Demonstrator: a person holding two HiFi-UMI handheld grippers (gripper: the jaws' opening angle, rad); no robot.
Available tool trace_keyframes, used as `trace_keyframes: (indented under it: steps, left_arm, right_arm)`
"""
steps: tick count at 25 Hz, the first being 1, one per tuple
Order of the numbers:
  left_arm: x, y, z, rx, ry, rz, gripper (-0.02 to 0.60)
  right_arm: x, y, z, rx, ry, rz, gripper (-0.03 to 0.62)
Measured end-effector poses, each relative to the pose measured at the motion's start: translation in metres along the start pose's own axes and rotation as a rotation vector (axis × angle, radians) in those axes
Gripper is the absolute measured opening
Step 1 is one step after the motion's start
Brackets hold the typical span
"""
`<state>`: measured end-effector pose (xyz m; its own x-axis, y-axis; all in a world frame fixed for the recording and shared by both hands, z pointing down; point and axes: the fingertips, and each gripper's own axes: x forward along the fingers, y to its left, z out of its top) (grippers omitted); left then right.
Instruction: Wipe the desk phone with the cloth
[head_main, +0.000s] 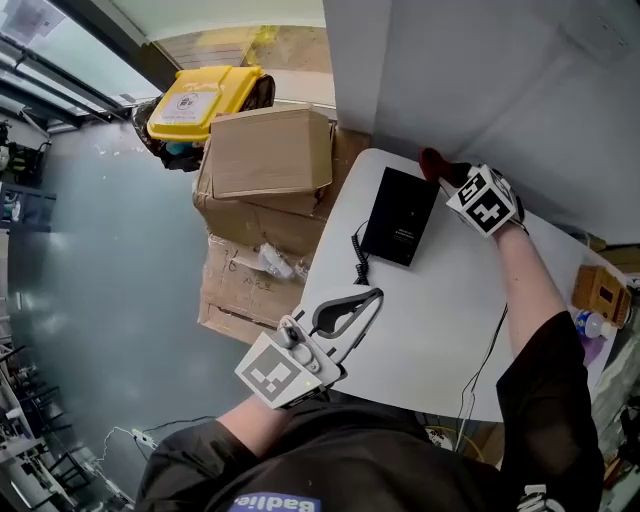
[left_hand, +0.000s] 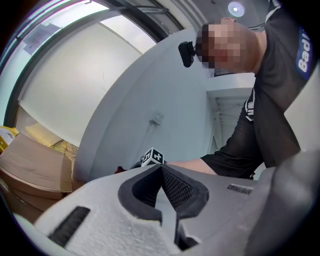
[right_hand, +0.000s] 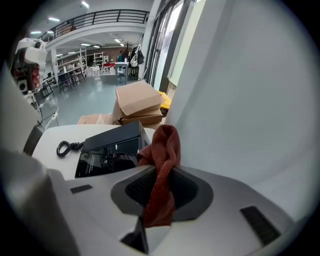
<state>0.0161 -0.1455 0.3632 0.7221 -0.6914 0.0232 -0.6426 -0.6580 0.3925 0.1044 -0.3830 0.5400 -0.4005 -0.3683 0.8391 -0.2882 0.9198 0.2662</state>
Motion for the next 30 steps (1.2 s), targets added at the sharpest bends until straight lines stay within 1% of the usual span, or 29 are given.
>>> trace_keyframes:
  steps: [4, 8, 12, 15, 19, 23, 26, 30]
  left_arm:
    - [-0.012, 0.014, -0.002, -0.027, 0.001, 0.041, 0.003]
    - [-0.027, 0.025, -0.001, -0.031, -0.012, 0.072, 0.003]
    - [-0.041, 0.032, 0.001, -0.044, -0.027, 0.102, 0.003]
    - [-0.051, 0.033, 0.004, -0.043, -0.037, 0.115, 0.003]
    - [-0.066, 0.032, 0.007, -0.044, -0.045, 0.128, 0.003]
    - [-0.081, 0.023, 0.006, -0.029, -0.025, 0.111, 0.003]
    - [-0.097, 0.011, 0.004, -0.016, -0.011, 0.086, 0.003]
    - [-0.121, -0.016, 0.017, 0.006, -0.017, 0.016, 0.003]
  right_arm:
    - [0.017, 0.007, 0.015, 0.006, 0.009, 0.088, 0.080]
    - [0.031, 0.011, 0.036, -0.028, 0.020, 0.148, 0.080]
    - [0.041, 0.016, 0.060, -0.041, 0.009, 0.185, 0.080]
    - [0.044, 0.023, 0.079, -0.040, -0.011, 0.192, 0.080]
    - [0.036, 0.031, 0.105, -0.065, -0.053, 0.161, 0.081]
    - [-0.005, 0.039, 0.131, -0.082, -0.136, 0.055, 0.081]
    - [-0.048, 0.068, 0.139, -0.067, -0.185, -0.001, 0.081]
    - [-0.114, 0.128, 0.139, 0.030, -0.224, -0.039, 0.081]
